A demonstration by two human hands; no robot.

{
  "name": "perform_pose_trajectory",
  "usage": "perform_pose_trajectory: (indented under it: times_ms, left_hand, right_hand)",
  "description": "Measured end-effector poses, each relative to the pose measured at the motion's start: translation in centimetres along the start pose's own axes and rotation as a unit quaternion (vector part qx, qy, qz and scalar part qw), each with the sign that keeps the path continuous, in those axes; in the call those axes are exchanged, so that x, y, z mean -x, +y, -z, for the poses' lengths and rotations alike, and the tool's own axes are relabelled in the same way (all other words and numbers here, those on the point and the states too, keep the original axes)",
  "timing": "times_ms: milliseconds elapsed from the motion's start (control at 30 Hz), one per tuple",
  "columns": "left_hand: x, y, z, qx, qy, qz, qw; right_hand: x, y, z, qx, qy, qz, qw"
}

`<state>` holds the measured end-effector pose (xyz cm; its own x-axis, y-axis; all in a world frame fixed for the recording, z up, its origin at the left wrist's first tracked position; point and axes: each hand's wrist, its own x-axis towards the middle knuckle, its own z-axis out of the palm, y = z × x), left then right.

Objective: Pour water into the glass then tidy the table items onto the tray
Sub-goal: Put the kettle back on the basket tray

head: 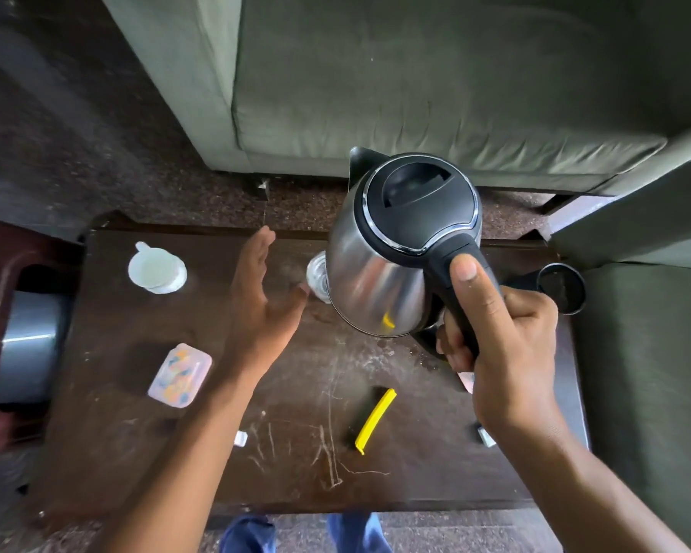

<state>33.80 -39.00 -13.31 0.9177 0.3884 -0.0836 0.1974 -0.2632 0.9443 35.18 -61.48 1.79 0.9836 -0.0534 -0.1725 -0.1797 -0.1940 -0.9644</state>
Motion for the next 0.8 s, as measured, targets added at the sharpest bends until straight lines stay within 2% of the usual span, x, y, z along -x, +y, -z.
perform_pose_trajectory:
  times_ms: [100, 233, 500, 600, 800]
  left_hand:
    - [1.3, 3.4, 3.2, 0.105, 0.022, -0.008, 0.994]
    - [3.2, 7.0, 8.1, 0.161, 0.017, -0.007, 0.987]
    - [6.2, 5.7, 20.2, 0.072, 0.004, -0.056, 0.996]
    - [6.9, 4.1, 24.7, 0.065, 0.028, -0.085, 0.994]
    - [8.6, 0.8, 33.8, 0.083, 0.104, -0.068, 0.989]
  right_hand:
    - [0.9, -1.2, -2.6, -0.007, -0.017, 0.002, 1.0]
    - [2.5, -3.1, -6.7, -0.02, -0.051, 0.007, 0.998]
    - [6.7, -6.9, -17.5, -0.023, -0.147, 0.01, 0.989]
    - [8.6, -7.7, -22.4, -0.02, -0.172, 0.013, 0.985]
    - [12.9, -9.3, -32.4, -0.03, -0.221, 0.025, 0.975]
